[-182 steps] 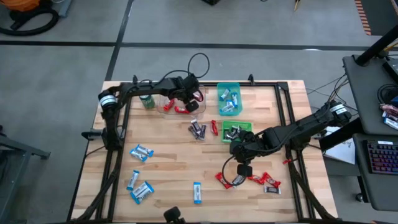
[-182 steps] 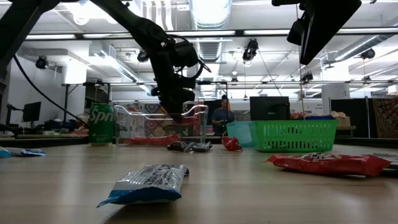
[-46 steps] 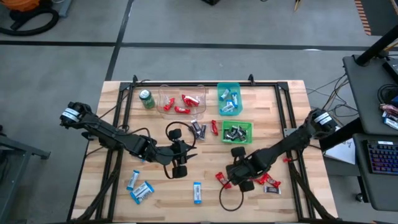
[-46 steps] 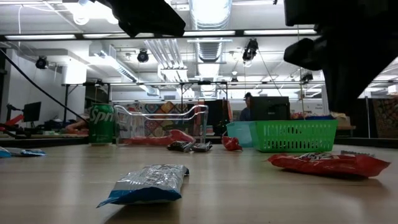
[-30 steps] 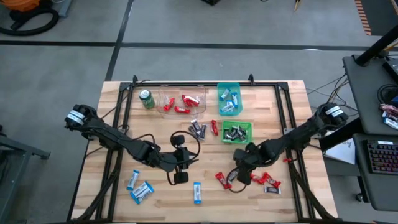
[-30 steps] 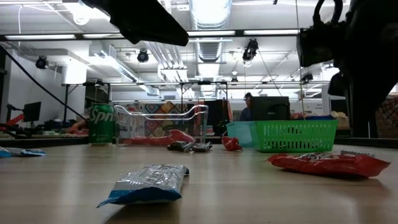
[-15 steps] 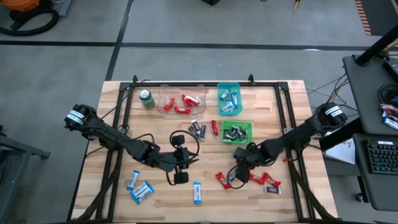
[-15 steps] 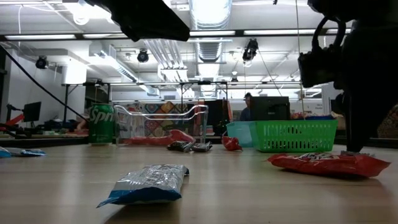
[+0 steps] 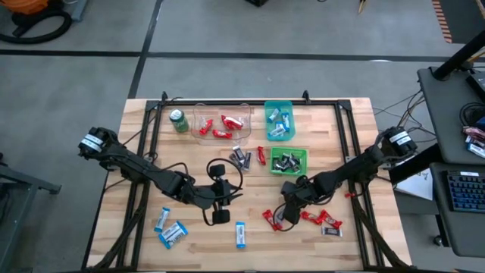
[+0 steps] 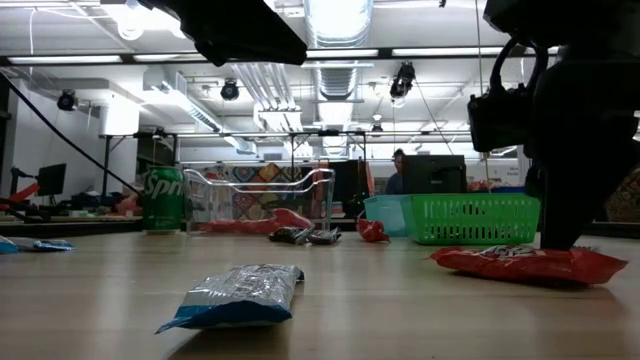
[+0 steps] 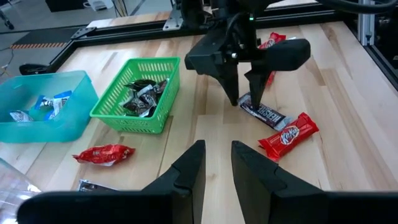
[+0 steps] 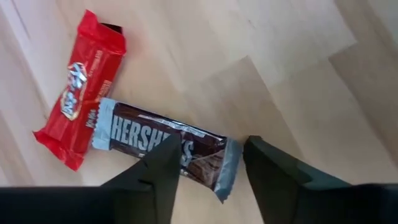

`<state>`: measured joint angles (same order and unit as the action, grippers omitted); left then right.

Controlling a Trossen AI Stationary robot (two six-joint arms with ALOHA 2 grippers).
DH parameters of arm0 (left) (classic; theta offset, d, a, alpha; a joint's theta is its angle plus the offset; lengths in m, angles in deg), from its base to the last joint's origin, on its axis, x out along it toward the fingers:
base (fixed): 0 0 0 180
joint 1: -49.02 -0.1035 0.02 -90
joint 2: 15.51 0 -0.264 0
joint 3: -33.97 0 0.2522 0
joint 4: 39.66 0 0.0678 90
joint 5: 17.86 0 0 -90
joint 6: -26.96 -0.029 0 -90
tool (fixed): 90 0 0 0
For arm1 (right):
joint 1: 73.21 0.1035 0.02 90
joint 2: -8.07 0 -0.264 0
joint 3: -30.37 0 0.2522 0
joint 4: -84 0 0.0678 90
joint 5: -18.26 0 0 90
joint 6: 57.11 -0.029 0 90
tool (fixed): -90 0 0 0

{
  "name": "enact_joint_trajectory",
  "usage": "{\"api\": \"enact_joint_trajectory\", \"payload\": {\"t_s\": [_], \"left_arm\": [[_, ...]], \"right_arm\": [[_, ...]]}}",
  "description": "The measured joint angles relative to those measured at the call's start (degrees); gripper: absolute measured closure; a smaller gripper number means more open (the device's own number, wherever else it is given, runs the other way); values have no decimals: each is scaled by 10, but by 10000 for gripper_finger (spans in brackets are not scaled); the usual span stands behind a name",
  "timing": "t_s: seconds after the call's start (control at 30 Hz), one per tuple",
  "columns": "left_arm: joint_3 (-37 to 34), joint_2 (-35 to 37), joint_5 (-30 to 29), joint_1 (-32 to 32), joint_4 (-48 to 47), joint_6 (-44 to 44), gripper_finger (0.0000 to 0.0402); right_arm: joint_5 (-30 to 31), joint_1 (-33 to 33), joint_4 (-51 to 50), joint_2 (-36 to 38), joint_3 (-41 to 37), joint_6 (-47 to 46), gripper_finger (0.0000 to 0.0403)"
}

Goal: Sort candy
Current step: Put the brown chocolate bar into the green bin

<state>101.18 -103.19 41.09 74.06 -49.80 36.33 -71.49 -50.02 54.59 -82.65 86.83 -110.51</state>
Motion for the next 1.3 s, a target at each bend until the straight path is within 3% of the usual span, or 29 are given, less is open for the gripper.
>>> {"api": "enact_joint_trajectory", "payload": {"t_s": [0.37, 0.87, 1.3], "left_arm": [[0, 0, 0, 0, 0, 0, 343], [0, 0, -1, 0, 0, -1, 342], [0, 0, -1, 0, 3, -16, 342]], "right_arm": [[15, 0, 55, 4, 0, 10, 384], [35, -28, 46, 106, -3, 55, 395], [181, -136, -22, 237, -2, 128, 395]]}}
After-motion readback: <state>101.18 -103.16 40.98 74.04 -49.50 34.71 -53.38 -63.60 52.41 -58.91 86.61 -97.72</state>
